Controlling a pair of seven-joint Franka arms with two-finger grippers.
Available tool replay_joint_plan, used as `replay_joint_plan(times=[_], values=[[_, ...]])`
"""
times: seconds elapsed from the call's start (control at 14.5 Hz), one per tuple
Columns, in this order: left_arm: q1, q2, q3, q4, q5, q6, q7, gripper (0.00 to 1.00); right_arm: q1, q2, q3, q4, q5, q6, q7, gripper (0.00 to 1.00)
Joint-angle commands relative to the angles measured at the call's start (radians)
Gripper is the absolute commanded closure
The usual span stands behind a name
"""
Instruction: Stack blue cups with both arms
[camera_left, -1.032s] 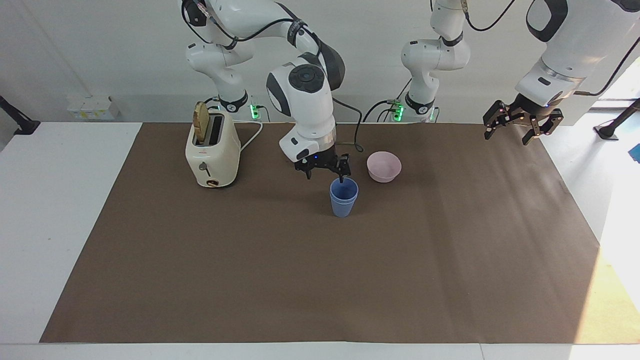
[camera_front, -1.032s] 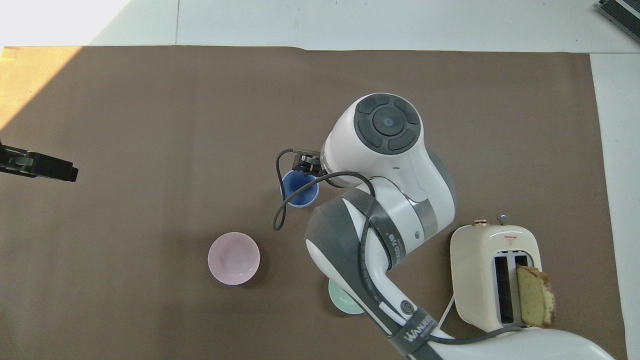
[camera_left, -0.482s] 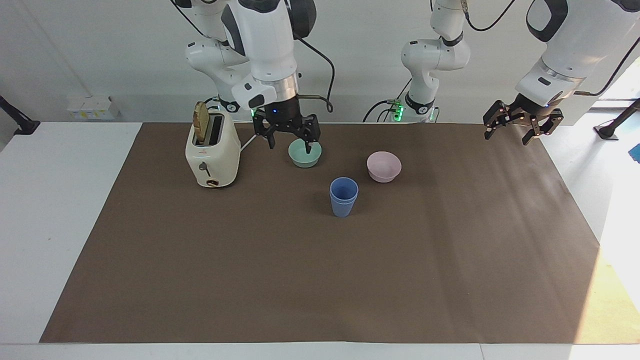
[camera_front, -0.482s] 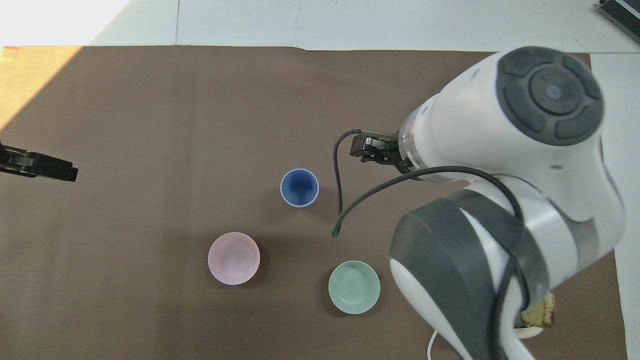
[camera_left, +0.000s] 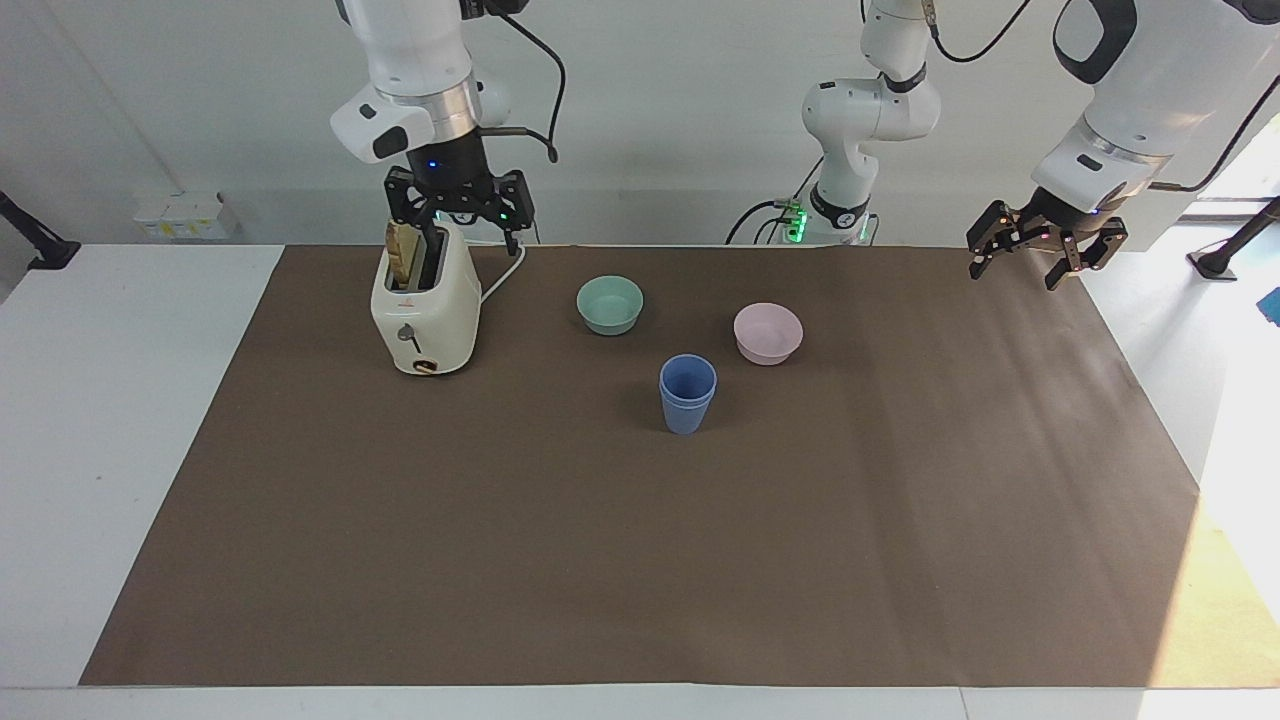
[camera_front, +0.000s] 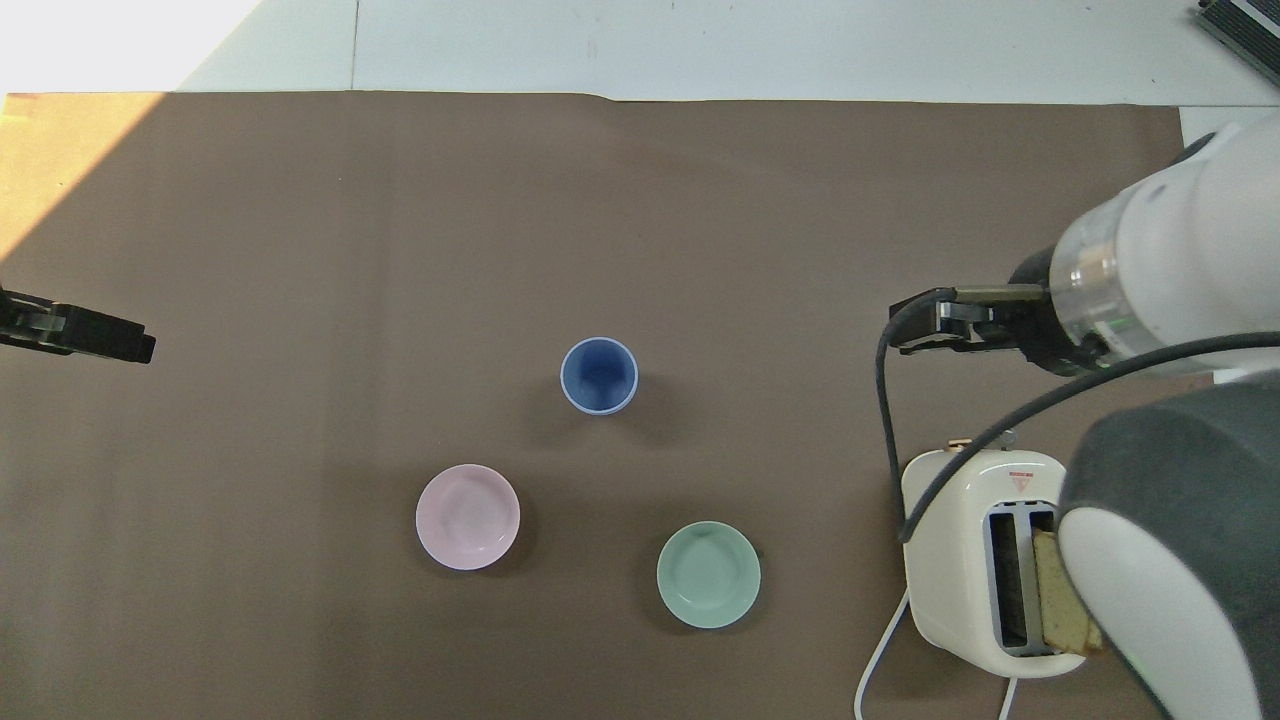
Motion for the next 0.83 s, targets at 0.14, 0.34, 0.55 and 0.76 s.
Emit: replay_joint_plan(times=[0.14, 0.34, 0.55, 0.76], values=[[-0.002, -0.018, 0.001, -0.015, 0.006, 0.0, -0.002, 0.0, -0.113, -0.024, 0.014, -0.055, 0.026, 0.006, -0.167, 0.0], [-0.002, -0.02, -0.001, -0.015, 0.006, 0.0, 0.0, 0.0, -0.16, -0.031, 0.012, -0.081, 0.026, 0.046, -0.251, 0.0], [-0.002, -0.02, 0.001, -0.017, 0.006, 0.0, 0.0, 0.0, -0.16, -0.031, 0.012, -0.088, 0.025, 0.067, -0.262, 0.0], [-0.002, -0.02, -0.001, -0.017, 0.006, 0.0, 0.0, 0.0, -0.163, -0.031, 0.012, -0.089, 0.025, 0.069, -0.257, 0.0]])
